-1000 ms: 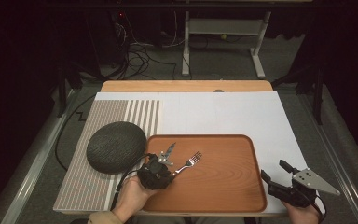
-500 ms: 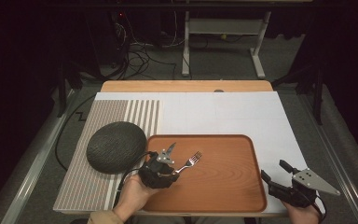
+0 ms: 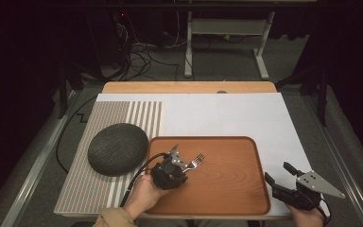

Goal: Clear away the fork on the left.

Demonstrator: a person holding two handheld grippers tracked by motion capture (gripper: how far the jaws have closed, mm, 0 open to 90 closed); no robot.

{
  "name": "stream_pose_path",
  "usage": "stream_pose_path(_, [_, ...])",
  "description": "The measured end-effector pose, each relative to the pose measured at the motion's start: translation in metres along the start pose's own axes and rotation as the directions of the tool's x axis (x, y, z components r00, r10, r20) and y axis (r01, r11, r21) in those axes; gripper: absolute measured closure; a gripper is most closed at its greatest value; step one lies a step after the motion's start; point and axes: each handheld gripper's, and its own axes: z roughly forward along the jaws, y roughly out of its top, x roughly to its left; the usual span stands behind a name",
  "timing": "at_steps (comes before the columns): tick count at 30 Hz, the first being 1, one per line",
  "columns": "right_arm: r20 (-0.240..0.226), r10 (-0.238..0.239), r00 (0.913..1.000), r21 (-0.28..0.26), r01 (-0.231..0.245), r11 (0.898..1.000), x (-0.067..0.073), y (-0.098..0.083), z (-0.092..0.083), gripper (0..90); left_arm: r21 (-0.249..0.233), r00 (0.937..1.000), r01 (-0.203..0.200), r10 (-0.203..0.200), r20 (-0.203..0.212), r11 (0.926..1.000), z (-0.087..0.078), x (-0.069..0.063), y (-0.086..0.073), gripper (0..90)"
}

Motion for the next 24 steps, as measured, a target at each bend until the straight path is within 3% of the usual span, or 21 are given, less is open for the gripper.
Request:
stream_pose_path(13, [0.002, 0.004, 1.0000, 0.000, -0.004, 1.000, 0.000, 0.000, -0.001, 23.3, 0.046, 0.9976, -0.068, 0.067, 0.017, 0.9966, 0.021, -0.005, 0.014, 79.5])
stream_pose_path(24, [0.001, 0.001, 1.0000, -0.002, -0.001, 1.000, 0.000, 0.000, -0.001, 23.3, 0.063, 0.9980, -0.062, 0.062, -0.005, 0.9961, 0.028, 0.001, 0.017, 79.5])
